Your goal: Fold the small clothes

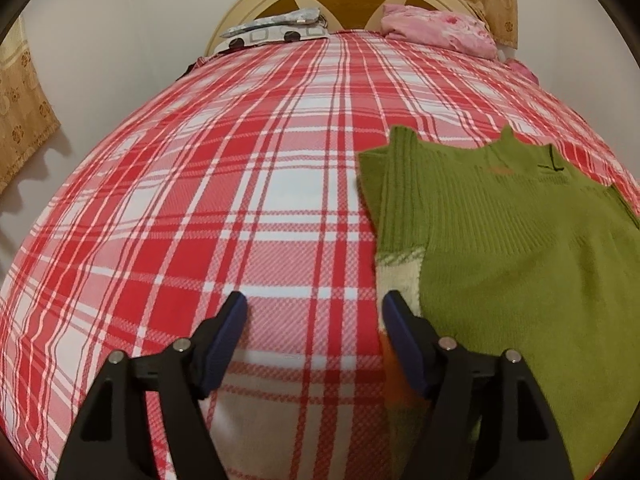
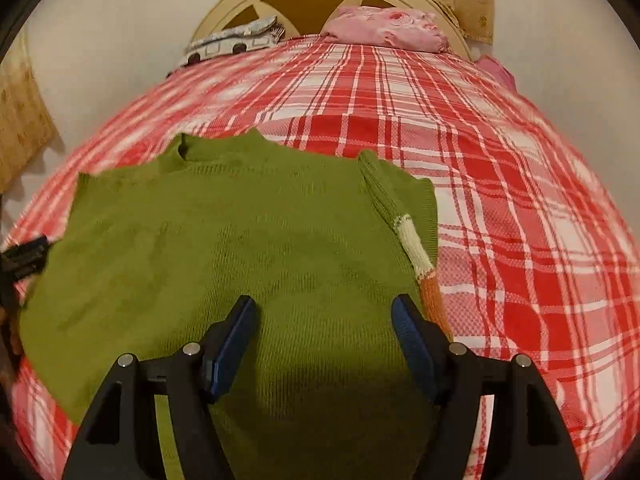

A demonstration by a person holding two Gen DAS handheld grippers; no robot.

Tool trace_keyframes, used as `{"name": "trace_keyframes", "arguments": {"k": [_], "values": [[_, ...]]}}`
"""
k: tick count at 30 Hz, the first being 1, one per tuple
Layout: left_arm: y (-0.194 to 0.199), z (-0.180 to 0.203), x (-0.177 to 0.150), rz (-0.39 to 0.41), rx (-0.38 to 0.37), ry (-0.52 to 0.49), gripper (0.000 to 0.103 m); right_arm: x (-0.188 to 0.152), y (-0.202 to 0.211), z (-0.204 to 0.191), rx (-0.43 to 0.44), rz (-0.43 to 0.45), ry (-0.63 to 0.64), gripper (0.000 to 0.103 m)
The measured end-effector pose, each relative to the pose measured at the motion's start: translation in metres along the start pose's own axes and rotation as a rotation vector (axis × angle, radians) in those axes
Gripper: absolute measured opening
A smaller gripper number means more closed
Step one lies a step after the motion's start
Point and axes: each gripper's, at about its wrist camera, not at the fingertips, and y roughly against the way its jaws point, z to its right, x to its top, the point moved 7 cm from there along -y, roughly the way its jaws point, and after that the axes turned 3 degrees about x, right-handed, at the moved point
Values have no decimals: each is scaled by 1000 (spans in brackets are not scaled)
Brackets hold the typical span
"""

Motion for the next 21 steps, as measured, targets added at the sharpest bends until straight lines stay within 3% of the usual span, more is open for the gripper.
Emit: {"name": "trace_keyframes", "arguments": {"k": [5,7,10,15,21], "values": [[12,-14,-14,-1,-13,17,77,-2,1,7,-7,8,-2,71],[23,-23,-17,32,-48,40,77,0,8,12,-46,13,-29,71],[36,-36,-24,55,-51,57,77,1,26,4,-32,37,-56,71],[44,-57,-40,38,-59,103,77,-2,48,-46,-26,69,82,71],[57,-72,-58,23,-91,135,78,-14,62,-130,42,72,266,71]]}}
